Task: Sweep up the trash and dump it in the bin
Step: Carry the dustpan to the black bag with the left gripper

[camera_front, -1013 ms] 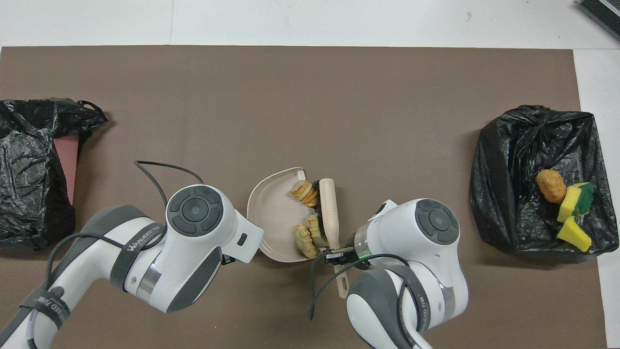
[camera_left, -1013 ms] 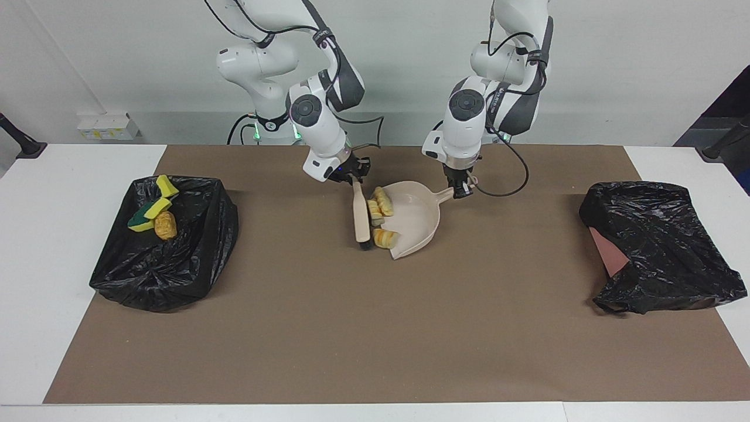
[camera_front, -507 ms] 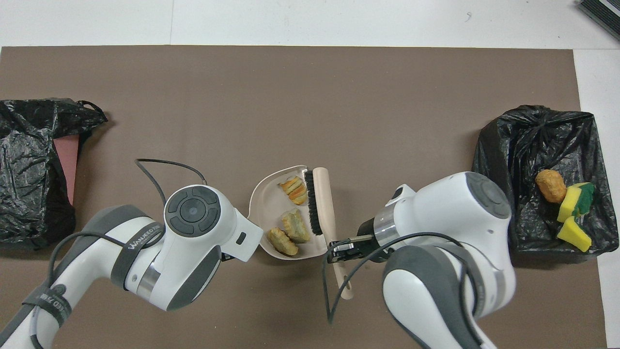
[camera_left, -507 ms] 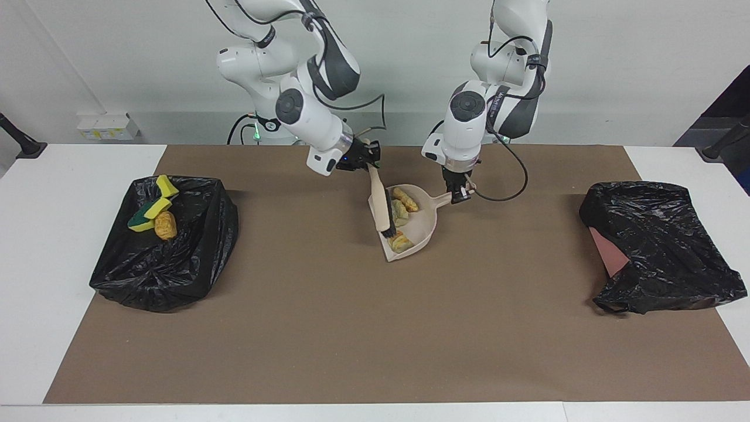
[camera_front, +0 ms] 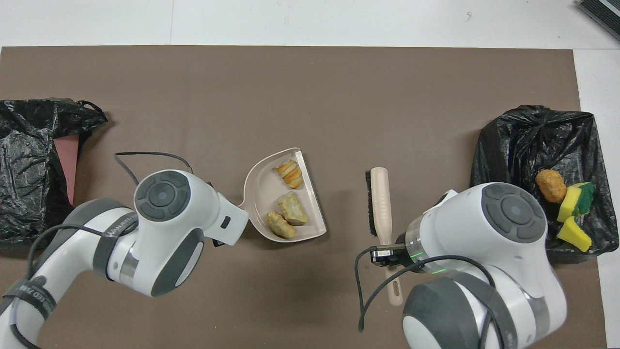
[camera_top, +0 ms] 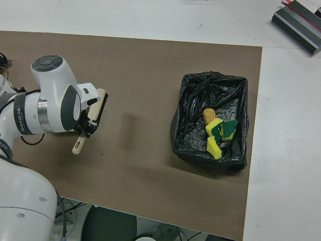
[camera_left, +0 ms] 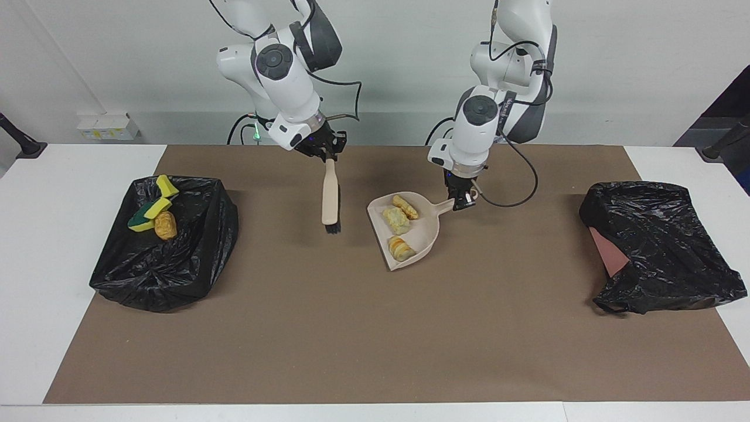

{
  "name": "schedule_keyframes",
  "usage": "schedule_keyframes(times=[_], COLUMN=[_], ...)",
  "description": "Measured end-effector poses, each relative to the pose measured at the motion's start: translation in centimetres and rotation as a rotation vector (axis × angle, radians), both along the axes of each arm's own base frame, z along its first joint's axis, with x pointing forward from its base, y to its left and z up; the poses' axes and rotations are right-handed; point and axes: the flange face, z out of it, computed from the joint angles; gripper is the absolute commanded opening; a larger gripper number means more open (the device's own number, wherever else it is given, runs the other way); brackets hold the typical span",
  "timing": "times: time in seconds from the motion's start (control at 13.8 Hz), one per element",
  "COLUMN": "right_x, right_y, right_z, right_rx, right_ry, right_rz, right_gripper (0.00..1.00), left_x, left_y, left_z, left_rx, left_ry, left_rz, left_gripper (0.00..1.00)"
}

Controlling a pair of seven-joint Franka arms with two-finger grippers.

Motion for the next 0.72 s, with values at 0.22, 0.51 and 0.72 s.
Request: schedule_keyframes(times=[0.22, 0.51, 0.72], right_x=[-2.6, -5.6, -8.1], right_y=[1.6, 5.9, 11.4], right_z=[-1.6, -3.9, -6.2], right_rx=[-0.039, -0.077, -0.076], right_ry=[0.053, 0.053, 0.001], right_rz=[0.007, 0.0, -0.013], right_gripper=[0.0, 0.0, 0.0], left_x=[2.8, 5.5, 6.9], left_y=[3.0, 7.6, 12.4], left_z=[4.1, 10.4, 13.0], left_rx=[-0.026, -0.046, -0.056], left_ry=[0.015, 0.033, 0.037], left_rz=[0.007, -0.019, -0.043], left_gripper=[0.0, 0.0, 0.0])
